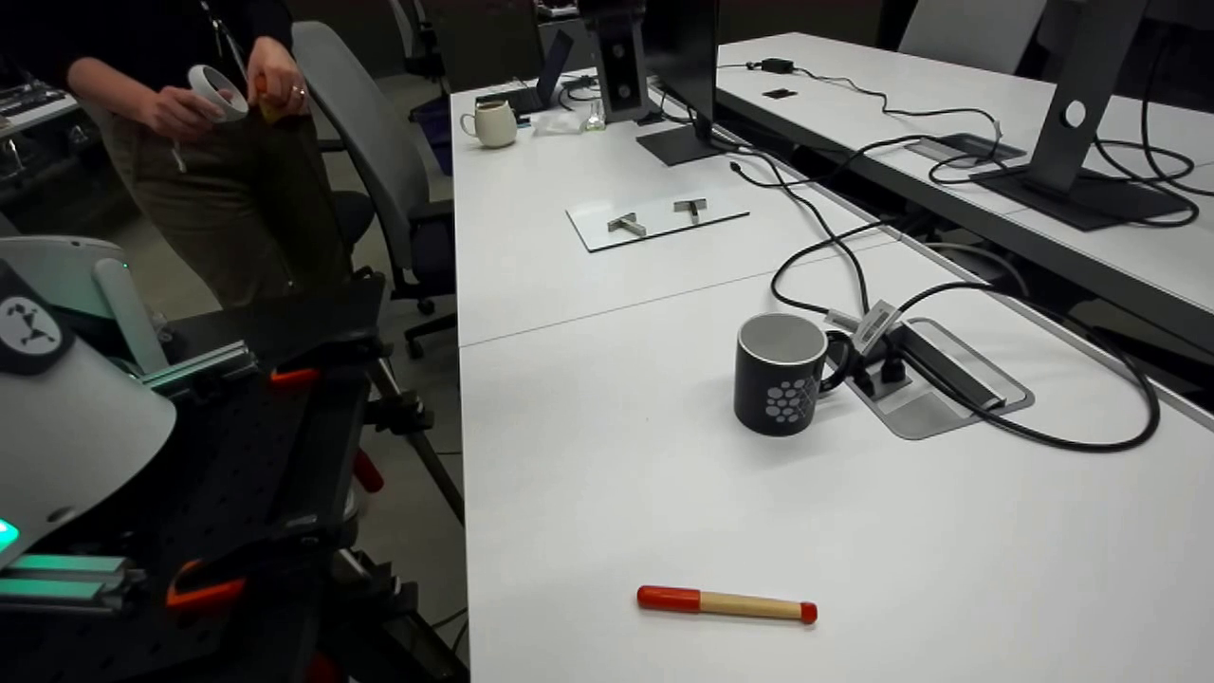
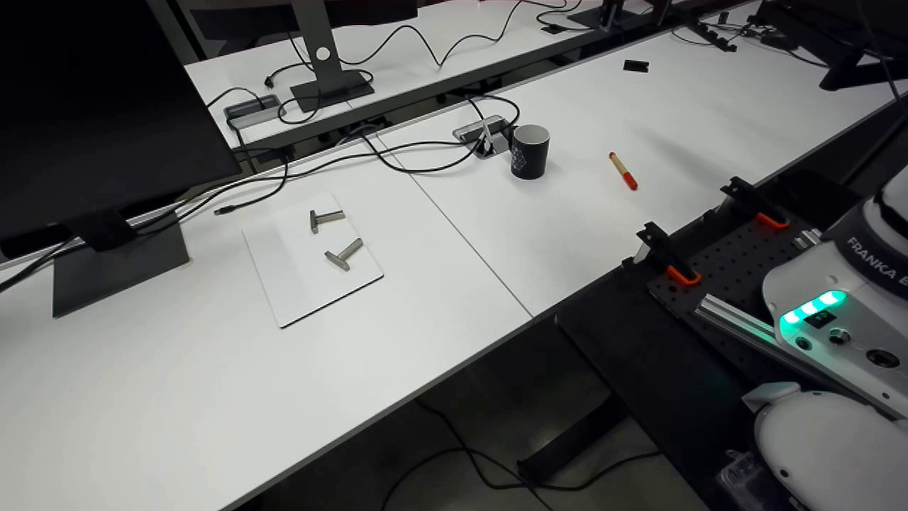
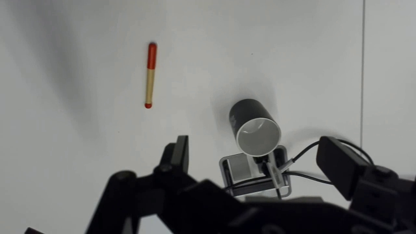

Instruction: Put the marker inside the mug.

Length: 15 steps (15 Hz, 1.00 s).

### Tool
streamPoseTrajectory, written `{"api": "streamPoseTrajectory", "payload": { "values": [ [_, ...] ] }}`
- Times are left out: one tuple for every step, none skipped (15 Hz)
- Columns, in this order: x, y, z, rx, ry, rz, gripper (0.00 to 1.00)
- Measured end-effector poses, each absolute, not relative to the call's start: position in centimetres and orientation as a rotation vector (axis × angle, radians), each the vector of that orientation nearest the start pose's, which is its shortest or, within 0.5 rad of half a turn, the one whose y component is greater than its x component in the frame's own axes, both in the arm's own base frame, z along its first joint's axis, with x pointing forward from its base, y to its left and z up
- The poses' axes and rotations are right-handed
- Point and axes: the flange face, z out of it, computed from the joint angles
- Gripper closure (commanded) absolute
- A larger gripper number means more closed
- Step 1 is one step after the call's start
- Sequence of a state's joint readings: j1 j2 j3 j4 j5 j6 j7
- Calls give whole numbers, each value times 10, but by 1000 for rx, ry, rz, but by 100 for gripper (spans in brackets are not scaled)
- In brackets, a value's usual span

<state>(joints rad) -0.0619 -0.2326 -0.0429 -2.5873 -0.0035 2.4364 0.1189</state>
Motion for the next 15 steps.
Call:
{"api": "streamPoseTrajectory", "payload": {
  "values": [
    [433,-48,343,-3136,391,-129,0],
    [433,-50,338,-3157,432,-125,0],
    [433,-52,332,-3176,469,-115,0],
    [433,-54,327,-3193,501,-101,0],
    [433,-56,321,-3205,525,-85,0],
    [432,-57,316,-3207,535,-61,0],
    [432,-57,311,-3208,535,-44,0],
    [432,-57,308,-3209,535,-33,0],
    [432,-57,307,-3209,534,-27,0],
    [432,-57,306,-3209,534,-26,0],
    [432,-57,306,-3209,534,-27,0],
    [432,-57,306,-3209,534,-27,0],
    [433,-57,307,-3209,522,-36,0],
    [433,-57,307,-3209,515,-45,0],
    [434,-58,305,-3207,506,-51,0]
  ]
}}
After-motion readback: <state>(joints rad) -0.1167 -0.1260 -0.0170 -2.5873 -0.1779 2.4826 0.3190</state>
